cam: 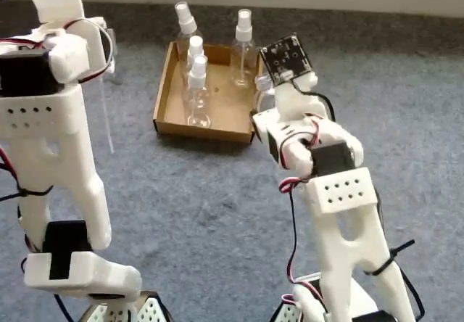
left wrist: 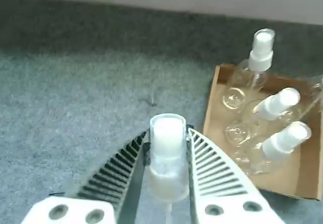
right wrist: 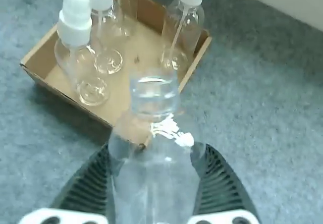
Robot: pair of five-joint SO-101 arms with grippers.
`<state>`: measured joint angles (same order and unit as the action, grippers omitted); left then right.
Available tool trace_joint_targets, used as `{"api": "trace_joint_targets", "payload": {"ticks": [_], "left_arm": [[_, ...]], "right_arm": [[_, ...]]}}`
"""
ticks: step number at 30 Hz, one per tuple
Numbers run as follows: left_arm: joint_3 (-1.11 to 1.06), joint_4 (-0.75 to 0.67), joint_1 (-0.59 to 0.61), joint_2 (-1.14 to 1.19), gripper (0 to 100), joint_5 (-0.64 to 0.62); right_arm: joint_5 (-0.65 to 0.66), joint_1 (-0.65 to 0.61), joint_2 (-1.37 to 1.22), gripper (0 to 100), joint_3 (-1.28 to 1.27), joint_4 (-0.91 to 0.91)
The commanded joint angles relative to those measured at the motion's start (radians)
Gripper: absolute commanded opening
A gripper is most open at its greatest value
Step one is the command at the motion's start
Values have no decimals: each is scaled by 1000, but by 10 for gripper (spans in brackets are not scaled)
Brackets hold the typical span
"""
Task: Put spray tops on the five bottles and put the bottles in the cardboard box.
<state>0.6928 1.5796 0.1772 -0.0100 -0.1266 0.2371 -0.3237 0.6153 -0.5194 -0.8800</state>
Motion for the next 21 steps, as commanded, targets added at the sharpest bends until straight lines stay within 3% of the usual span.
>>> {"api": "trace_joint_targets", "payload": {"ticks": [1, 9, 15, 21], "left_arm": [[148, 18, -124, -21, 5, -48], [173, -2, -383, -12, 5, -44], [168, -150, -450, -18, 5, -48], [173, -161, -492, -21, 5, -49]], "right_arm": [[-34, -19, 183, 4, -197, 213], [-94, -97, 472, 4, -602, 501], [-121, -124, 621, 4, -751, 588], [-51, -209, 722, 4, -843, 585]]}}
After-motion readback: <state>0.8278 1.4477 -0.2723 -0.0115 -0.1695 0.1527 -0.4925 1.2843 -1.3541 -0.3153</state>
